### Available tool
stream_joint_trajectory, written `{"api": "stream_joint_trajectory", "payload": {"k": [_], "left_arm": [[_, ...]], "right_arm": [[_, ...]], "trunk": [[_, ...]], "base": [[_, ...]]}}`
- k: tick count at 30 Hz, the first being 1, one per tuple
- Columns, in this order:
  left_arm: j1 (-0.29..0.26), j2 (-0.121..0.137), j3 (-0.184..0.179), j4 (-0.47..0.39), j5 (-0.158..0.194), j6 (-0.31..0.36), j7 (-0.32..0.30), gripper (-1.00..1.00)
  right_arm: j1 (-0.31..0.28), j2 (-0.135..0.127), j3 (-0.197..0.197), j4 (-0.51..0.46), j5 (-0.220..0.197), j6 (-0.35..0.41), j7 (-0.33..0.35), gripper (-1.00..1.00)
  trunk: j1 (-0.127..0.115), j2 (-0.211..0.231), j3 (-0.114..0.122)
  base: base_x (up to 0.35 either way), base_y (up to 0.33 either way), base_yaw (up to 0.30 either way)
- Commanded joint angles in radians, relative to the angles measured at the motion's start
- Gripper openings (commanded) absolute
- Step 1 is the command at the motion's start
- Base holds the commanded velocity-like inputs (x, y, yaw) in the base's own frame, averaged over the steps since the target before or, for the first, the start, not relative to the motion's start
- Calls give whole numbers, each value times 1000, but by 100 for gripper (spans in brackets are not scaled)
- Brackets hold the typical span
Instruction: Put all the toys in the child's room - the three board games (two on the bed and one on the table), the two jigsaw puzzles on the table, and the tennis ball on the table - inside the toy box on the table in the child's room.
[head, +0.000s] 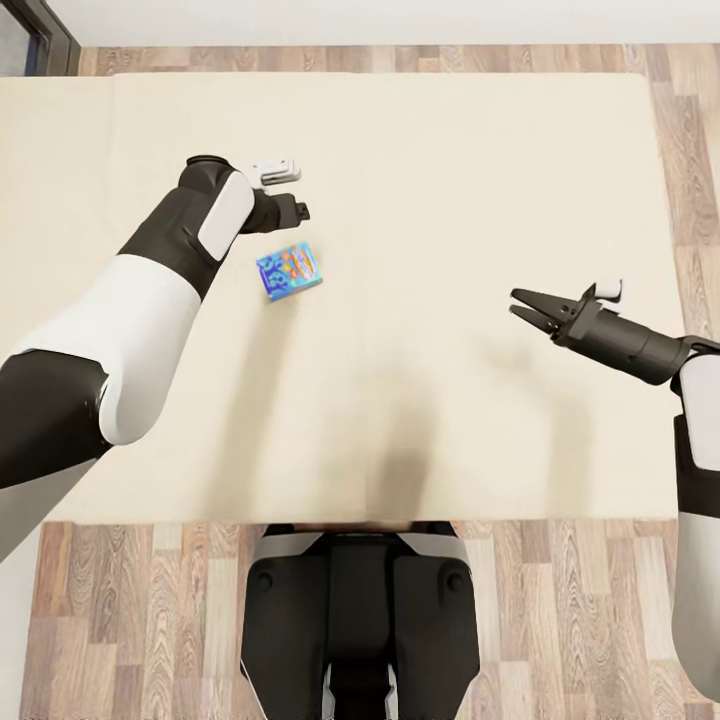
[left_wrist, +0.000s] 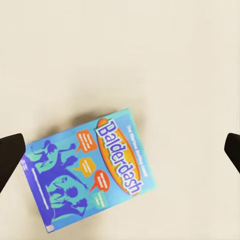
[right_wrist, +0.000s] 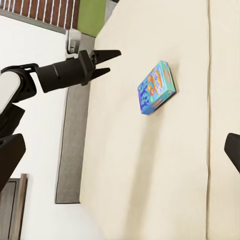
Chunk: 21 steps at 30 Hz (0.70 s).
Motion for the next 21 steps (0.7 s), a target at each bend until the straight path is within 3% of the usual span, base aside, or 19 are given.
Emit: {"api": "stream_joint_trajectory", "payload": {"k": [1,15,21], "left_arm": [[-1,1,-5,-1,11,2,9,100],[-1,1,-3,-1,11,-11,9,100],[-4,0,18,-1,12,-30,9,100]], "right_arm": [[-2,0,-1,0,4,5,6,100],[-19,0,-4,0,4,5,6,100],[-17,0,-5,0,5,5,7,100]], "trunk": [[1,-2,-3],[1,-2,-26],[1,-2,-36]], "base": [[0,0,0],[0,0,0],[0,0,0]]}}
